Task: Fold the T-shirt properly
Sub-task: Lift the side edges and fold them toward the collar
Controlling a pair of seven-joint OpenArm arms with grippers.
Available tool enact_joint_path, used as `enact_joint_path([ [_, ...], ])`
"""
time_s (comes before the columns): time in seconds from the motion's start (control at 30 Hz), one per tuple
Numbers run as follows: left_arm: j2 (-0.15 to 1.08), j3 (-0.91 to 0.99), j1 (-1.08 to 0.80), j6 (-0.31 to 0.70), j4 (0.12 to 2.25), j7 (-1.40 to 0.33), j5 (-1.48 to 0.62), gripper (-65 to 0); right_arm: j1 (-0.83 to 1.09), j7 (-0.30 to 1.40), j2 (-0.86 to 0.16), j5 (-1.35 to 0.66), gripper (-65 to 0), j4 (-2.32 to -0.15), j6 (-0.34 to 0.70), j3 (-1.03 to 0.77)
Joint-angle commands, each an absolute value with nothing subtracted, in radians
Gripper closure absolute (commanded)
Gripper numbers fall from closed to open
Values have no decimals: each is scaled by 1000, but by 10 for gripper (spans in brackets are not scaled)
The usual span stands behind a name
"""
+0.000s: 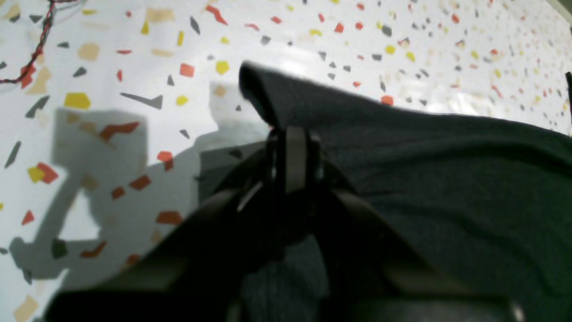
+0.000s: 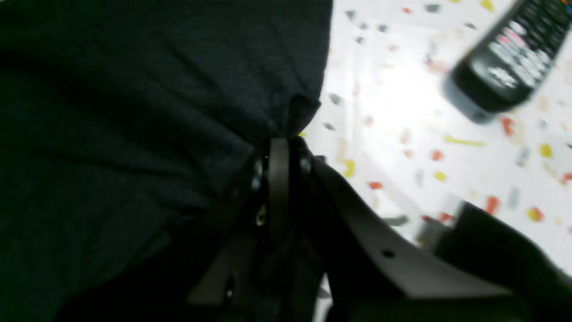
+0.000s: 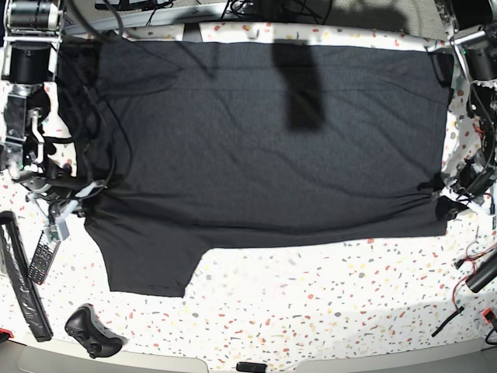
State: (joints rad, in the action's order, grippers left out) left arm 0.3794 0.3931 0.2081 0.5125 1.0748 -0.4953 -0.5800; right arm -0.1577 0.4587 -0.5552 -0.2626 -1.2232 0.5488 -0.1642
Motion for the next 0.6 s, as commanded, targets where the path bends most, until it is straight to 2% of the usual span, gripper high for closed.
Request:
enact_joint_path([
  [0.0, 397, 400, 230, 525, 1108, -477, -596, 0, -179, 444, -589, -273, 0, -1254, 555, -175],
  [0.33, 397, 400, 205, 525, 1146, -471, -596, 0, -122, 471, -626, -318, 0, -1345, 554, -194],
  [0.57, 397, 400, 121, 524, 1296, -472, -595, 0, -73, 479, -626, -320, 0, -1412, 555, -299],
])
